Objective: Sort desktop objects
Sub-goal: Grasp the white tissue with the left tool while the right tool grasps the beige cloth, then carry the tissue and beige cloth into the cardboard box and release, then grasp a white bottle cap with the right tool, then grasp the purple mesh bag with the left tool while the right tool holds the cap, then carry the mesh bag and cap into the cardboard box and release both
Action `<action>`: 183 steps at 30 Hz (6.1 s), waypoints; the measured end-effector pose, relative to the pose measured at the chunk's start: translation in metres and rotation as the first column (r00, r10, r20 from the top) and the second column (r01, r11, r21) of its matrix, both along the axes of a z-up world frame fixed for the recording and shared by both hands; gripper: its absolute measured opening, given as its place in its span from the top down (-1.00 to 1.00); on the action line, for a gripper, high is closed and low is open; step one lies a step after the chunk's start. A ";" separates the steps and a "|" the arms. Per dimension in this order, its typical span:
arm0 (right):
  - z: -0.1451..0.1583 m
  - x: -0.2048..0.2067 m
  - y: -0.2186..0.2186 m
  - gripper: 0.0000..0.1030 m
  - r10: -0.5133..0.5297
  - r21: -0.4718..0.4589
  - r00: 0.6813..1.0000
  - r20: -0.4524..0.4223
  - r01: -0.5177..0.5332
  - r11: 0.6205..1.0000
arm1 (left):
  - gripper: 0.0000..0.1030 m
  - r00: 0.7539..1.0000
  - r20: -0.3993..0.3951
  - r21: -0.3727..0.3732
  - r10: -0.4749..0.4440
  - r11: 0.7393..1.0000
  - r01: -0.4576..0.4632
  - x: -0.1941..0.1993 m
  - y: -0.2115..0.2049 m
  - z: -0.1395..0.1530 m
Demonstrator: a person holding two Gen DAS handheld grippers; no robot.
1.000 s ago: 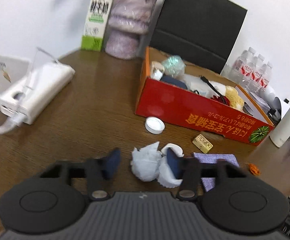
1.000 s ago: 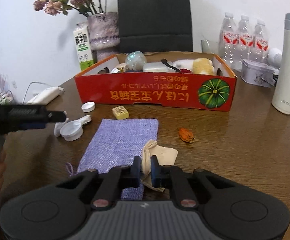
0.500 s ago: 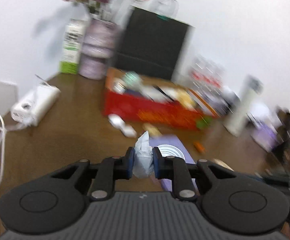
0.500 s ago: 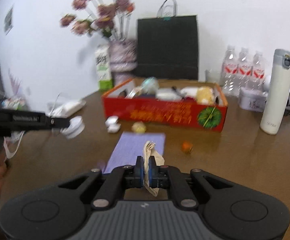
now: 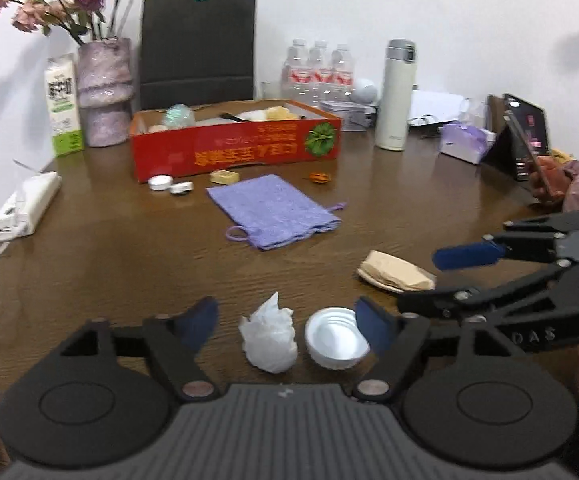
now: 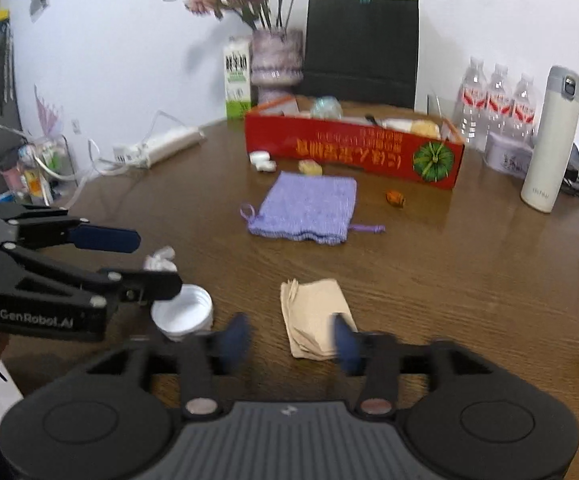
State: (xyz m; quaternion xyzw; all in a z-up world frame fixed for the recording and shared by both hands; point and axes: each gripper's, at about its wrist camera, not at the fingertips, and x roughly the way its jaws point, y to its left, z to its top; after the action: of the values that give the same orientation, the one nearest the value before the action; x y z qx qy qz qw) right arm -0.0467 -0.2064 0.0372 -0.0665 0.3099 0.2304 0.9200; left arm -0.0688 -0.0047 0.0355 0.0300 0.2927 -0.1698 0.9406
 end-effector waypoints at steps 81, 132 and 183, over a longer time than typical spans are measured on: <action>0.004 0.008 0.002 -0.60 0.158 0.007 0.986 0.046 -0.158 0.987 | -0.94 0.975 -0.021 -0.104 0.220 0.970 -0.221 0.015 0.045 0.011; -0.011 0.092 -0.029 0.23 -0.115 0.079 0.993 -0.036 0.117 0.990 | 0.74 0.990 -0.138 -0.078 0.026 0.996 -0.037 0.080 -0.001 -0.014; 0.059 0.396 0.005 0.24 -0.255 -0.025 0.953 -0.165 0.254 0.967 | 0.71 0.984 -0.152 -0.043 0.089 0.994 -0.096 0.379 -0.011 0.061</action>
State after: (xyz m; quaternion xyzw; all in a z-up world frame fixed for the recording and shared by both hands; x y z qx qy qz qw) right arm 0.3494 -0.2009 0.0964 -0.0080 0.3925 0.1140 0.9126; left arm 0.3100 -0.0158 0.0970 -0.0199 0.3594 -0.1350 0.9232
